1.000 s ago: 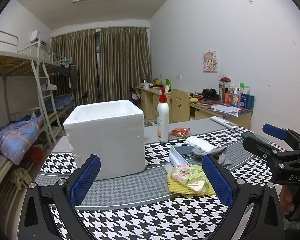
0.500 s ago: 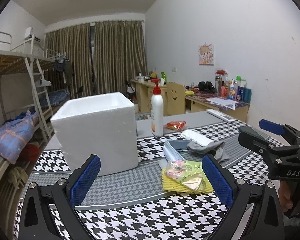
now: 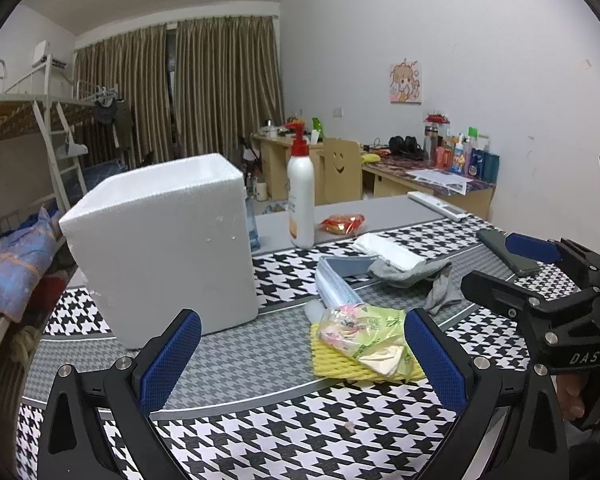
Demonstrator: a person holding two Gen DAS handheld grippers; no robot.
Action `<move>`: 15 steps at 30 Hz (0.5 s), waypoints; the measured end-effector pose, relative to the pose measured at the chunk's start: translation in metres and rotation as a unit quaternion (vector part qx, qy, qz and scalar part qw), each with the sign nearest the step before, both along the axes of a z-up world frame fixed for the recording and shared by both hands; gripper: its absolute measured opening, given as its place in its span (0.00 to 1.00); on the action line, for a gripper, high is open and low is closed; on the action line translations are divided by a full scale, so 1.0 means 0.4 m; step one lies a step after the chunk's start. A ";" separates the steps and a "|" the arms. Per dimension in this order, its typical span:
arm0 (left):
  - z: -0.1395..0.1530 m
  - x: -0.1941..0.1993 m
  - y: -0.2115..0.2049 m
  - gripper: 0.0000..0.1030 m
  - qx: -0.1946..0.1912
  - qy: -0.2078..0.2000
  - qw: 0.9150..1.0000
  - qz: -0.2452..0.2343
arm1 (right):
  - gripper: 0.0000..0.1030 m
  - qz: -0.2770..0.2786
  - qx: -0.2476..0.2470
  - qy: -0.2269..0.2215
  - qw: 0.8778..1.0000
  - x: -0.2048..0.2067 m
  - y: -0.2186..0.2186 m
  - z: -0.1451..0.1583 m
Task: Organize soft objects
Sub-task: 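Grasp the clear snack bag with the right gripper and lift it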
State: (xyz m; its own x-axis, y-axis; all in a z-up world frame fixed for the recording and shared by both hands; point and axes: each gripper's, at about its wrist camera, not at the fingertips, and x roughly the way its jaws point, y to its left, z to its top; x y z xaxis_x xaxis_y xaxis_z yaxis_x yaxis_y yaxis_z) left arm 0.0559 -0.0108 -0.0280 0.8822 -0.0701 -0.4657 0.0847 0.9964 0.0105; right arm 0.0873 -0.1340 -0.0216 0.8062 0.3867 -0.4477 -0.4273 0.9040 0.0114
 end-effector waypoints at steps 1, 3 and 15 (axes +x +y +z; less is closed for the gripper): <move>-0.003 0.004 0.003 0.99 -0.001 0.003 1.000 0.002 | 1.00 0.006 -0.002 0.007 1.000 0.006 0.006 -0.006; -0.010 0.016 0.010 0.99 -0.003 0.013 1.000 0.004 | 0.99 0.016 -0.005 0.020 1.000 0.017 0.020 -0.016; -0.038 0.055 0.056 0.98 -0.014 0.045 0.999 0.015 | 0.89 0.055 -0.026 0.090 0.994 0.076 0.082 -0.065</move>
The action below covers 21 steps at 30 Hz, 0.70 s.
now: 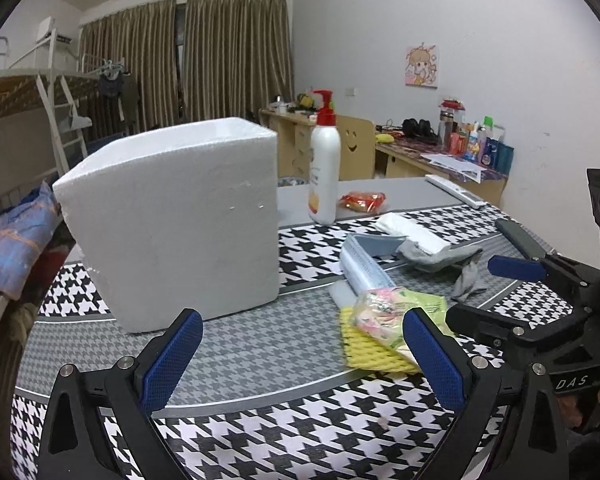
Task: Organize soft objects
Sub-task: 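Grasp the clear snack bag with the right gripper and lift it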
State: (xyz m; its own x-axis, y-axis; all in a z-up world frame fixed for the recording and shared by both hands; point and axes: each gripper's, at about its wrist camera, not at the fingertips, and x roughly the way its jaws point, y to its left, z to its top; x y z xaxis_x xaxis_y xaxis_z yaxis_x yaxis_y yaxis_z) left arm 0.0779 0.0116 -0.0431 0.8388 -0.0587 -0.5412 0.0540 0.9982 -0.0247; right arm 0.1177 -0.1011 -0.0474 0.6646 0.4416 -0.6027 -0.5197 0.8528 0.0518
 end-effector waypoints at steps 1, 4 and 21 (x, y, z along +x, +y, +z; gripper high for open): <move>-0.002 0.002 0.003 0.98 0.000 0.001 1.000 0.001 | 0.87 0.005 0.000 0.007 1.000 0.004 0.005 -0.003; -0.008 0.007 0.014 0.98 0.002 0.005 1.000 0.003 | 0.81 0.011 -0.002 0.025 1.000 0.016 0.021 -0.016; -0.025 0.012 0.021 0.98 -0.004 0.014 1.000 -0.003 | 0.47 0.032 -0.009 0.091 0.995 0.045 0.058 -0.073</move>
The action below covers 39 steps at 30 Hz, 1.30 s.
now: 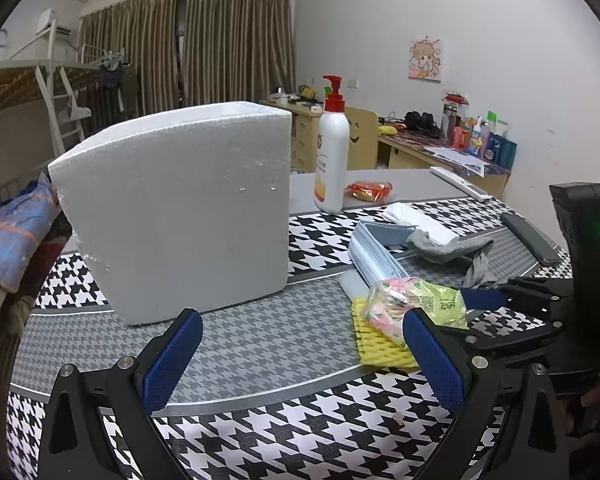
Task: Organize soft objects
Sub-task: 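Grasp the clear snack bag with the right gripper and lift it, then grasp the yellow foam net with the left gripper while the right gripper holds the snack bag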
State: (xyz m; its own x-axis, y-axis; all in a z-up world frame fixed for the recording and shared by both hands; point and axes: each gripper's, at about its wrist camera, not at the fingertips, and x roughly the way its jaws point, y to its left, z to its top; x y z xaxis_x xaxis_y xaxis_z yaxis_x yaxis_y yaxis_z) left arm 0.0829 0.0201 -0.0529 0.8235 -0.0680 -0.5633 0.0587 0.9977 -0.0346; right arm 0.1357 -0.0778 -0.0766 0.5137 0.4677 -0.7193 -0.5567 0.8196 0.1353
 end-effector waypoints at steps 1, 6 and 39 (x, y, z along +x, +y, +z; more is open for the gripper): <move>0.000 -0.001 -0.002 0.98 0.001 0.000 1.000 -0.001 | 0.45 0.005 0.003 0.006 1.000 0.002 0.001 -0.003; -0.002 -0.003 -0.005 0.98 0.002 0.000 1.000 -0.001 | 0.30 0.012 0.010 0.008 1.000 -0.007 -0.001 -0.001; -0.049 0.071 -0.148 0.90 0.007 0.065 0.997 -0.041 | 0.17 -0.049 0.067 -0.041 0.996 -0.026 -0.182 0.053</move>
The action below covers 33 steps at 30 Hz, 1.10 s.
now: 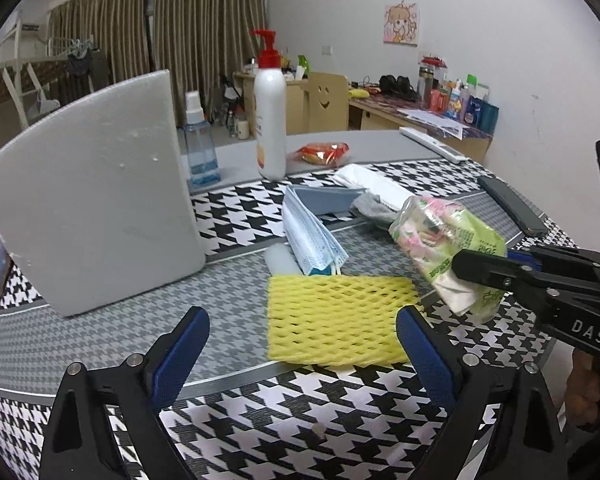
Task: Organize soft objects
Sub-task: 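Grasp the yellow foam net with the left gripper while the right gripper holds the snack bag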
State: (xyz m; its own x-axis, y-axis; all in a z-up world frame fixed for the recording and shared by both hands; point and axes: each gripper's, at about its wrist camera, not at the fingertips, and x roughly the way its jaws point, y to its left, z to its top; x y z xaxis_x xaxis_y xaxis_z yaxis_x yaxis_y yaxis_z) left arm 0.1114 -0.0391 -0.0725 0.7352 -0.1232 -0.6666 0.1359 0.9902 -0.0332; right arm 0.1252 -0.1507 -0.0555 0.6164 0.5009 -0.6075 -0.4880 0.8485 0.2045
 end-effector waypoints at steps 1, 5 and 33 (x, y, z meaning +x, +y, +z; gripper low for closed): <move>-0.003 0.004 0.001 0.89 -0.001 0.004 1.000 0.002 | 0.17 -0.001 0.000 -0.001 1.000 -0.001 -0.004 0.000; -0.025 0.025 0.004 0.82 -0.007 0.031 0.999 0.011 | 0.17 -0.008 -0.004 -0.003 1.000 0.002 -0.013 -0.003; -0.031 0.014 -0.024 0.19 -0.008 0.047 0.999 -0.001 | 0.17 -0.013 -0.004 -0.008 1.000 -0.017 -0.039 -0.001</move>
